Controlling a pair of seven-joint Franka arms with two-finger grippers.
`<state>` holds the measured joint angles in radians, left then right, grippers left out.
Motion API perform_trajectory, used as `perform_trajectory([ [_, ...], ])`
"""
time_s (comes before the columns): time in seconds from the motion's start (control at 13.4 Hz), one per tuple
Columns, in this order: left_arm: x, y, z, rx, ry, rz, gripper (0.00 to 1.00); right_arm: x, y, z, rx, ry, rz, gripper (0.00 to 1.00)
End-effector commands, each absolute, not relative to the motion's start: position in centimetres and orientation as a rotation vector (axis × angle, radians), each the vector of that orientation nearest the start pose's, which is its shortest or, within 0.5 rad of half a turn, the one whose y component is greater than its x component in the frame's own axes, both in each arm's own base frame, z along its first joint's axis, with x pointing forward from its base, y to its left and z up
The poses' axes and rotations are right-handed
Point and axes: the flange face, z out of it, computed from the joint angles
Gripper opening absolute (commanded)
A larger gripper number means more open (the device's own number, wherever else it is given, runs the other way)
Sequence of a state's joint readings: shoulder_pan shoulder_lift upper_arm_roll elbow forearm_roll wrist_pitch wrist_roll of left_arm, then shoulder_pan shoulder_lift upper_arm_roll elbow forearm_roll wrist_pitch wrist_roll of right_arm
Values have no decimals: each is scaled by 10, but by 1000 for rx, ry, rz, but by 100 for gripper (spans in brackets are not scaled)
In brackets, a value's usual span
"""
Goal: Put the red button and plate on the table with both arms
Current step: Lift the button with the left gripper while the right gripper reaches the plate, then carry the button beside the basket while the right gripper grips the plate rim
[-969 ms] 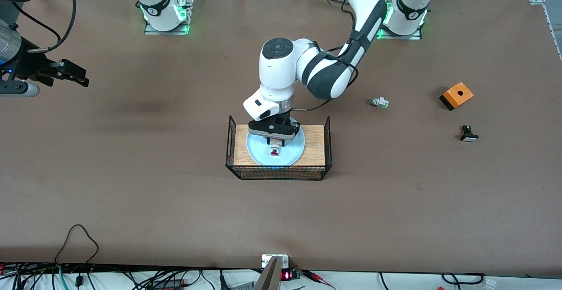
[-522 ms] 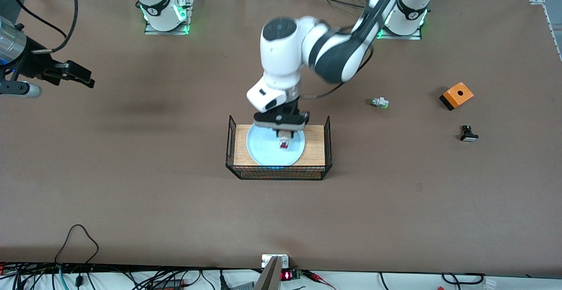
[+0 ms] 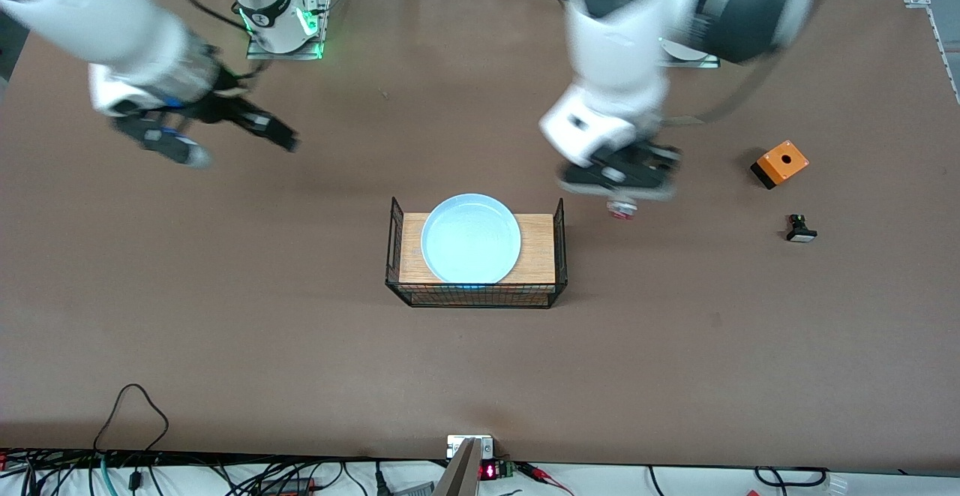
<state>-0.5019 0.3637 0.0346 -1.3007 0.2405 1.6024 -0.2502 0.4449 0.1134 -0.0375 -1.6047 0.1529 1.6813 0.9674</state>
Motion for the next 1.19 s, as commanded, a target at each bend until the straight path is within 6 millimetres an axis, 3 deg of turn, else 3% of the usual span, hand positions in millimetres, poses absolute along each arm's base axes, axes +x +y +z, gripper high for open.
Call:
perform_trajectory([
  [0.0, 626, -184, 503, -2959, 399, 153, 19, 553, 326, 528, -2835, 1089, 172, 100],
  [0.07, 635, -154, 484, -2977, 398, 188, 19, 554, 352, 513, -2790, 1141, 139, 100],
  [0.22, 643, -113, 441, -2986, 431, 177, 19, 558, 395, 468, -2712, 1260, 103, 100],
  [0.37, 646, -69, 385, -3005, 407, 121, 19, 567, 411, 431, -2637, 1379, 88, 100],
  [0.52, 634, -59, 329, -3017, 419, 16, 19, 569, 416, 398, -2643, 1439, 113, 100],
  [0.67, 619, -43, 282, -3030, 400, -83, 19, 567, 427, 381, -2643, 1423, 95, 100],
  [0.75, 610, -42, 267, -3033, 405, -116, 19, 567, 428, 375, -2644, 1428, 101, 100],
  [0.89, 592, -42, 234, -3039, 412, -174, 19, 559, 439, 368, -2665, 1410, 106, 88],
  [1.12, 574, -42, 200, -3049, 403, -217, 19, 559, 440, 360, -2675, 1415, 105, 79],
])
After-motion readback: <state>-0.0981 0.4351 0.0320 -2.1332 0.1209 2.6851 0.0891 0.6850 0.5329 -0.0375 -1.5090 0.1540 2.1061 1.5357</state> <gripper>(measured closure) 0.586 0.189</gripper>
